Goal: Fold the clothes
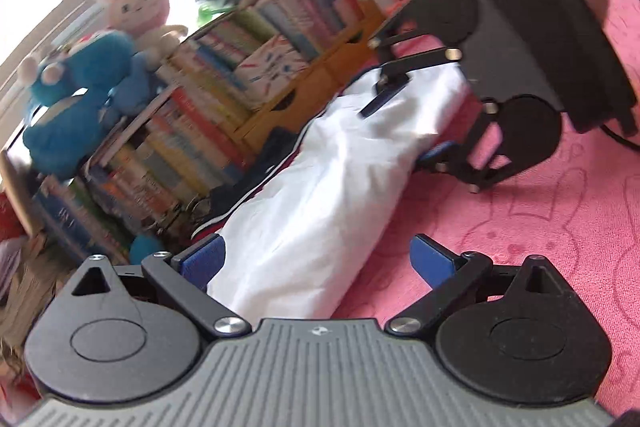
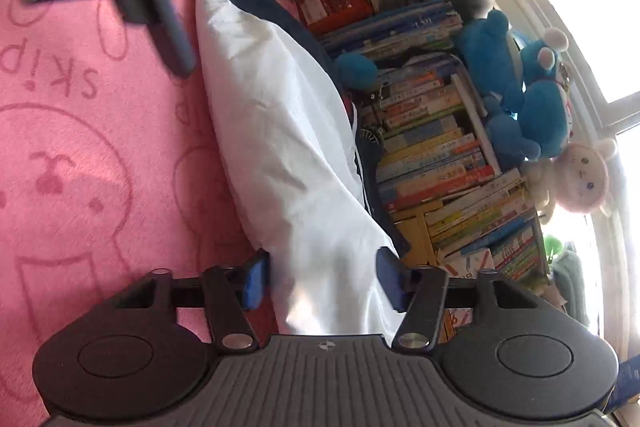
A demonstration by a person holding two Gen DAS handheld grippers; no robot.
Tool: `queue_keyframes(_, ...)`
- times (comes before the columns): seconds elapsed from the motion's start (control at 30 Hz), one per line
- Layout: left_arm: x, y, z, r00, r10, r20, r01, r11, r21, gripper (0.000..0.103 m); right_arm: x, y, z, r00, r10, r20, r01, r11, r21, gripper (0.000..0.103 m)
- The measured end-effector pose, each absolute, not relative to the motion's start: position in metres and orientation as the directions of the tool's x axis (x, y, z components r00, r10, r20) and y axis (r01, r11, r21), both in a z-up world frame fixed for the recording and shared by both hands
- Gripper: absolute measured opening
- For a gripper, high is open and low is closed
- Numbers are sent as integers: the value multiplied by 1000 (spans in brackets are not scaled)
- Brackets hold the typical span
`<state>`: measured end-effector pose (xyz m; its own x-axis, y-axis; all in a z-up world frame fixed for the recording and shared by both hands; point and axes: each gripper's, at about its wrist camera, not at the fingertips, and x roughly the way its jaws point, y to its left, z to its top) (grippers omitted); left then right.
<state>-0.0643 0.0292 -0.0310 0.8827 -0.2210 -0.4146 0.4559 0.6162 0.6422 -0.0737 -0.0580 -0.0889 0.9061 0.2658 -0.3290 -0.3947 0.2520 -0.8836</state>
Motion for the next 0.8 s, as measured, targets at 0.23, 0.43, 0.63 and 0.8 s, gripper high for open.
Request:
queue_keyframes(0.23, -11, -1, -63, 906, -140, -399, 411, 513, 753, 60, -67, -70, -66, 901, 301, -311, -405, 336, -850, 38)
queue_keyframes(0.43, 13, 3, -40, 886, -138, -442, 430, 599, 675, 32, -60, -55, -91, 897, 332, -293, -371, 200, -907, 57)
queue_keyframes(0.63, 18, 19, -61, 893, -23, -450, 415, 433, 800, 27, -32, -52, -107, 910, 301, -286, -330, 104, -938, 23)
queue_keyframes(0.8, 22, 54, -92, 903, 102, -418, 387, 232, 892, 24, -27, -90, -119, 927, 252, -278, -281, -23, -959, 20)
